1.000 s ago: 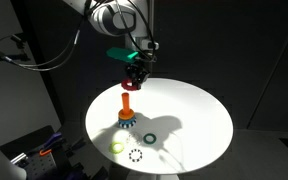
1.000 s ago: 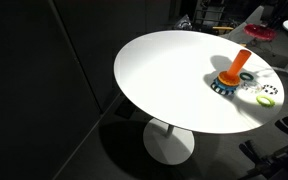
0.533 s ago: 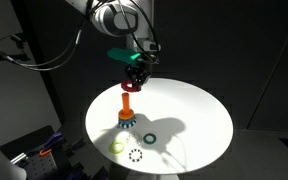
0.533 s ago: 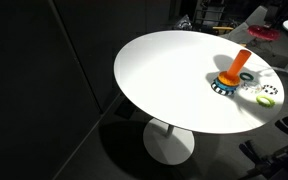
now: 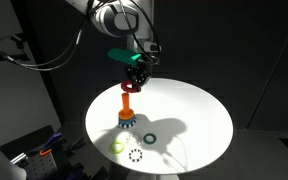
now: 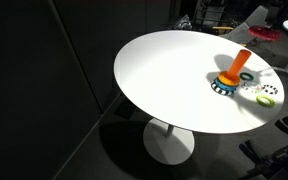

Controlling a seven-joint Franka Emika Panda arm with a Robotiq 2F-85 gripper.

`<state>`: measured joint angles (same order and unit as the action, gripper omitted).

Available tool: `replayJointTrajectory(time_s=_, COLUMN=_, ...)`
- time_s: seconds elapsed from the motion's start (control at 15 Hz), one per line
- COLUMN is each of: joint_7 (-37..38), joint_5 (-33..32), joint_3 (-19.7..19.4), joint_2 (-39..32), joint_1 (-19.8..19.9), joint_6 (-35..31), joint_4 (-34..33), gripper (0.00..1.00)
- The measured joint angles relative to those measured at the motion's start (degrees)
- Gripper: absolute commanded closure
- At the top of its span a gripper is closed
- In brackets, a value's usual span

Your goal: Put the pink circular object on the orange object

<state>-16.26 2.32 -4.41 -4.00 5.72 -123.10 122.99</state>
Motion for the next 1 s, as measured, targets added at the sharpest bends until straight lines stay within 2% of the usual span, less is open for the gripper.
replayJointTrajectory(time_s=0.07, joint_7=0.0, joint_5=0.0, joint_3=0.0, joint_2=0.0, joint_1=0.0, joint_6=0.0, joint_4=0.0, gripper=0.70)
replayJointTrajectory(time_s=0.67, joint_7=0.0, joint_5=0.0, joint_3=0.0, joint_2=-0.2, joint_1=0.0, joint_6=0.0, joint_4=0.1, gripper=0.70)
replayJointTrajectory(time_s=0.73, joint_7=0.0, joint_5=0.0, joint_3=0.0, joint_2=-0.2, joint_1=0.0, joint_6=0.0, joint_4=0.1, gripper=0.90)
replayJointTrajectory(time_s=1.0, joint_7=0.1, joint_5=-0.1, joint_3=0.0, joint_2=-0.4, joint_1=-0.1, joint_6=-0.2, joint_4=0.2, gripper=0.90)
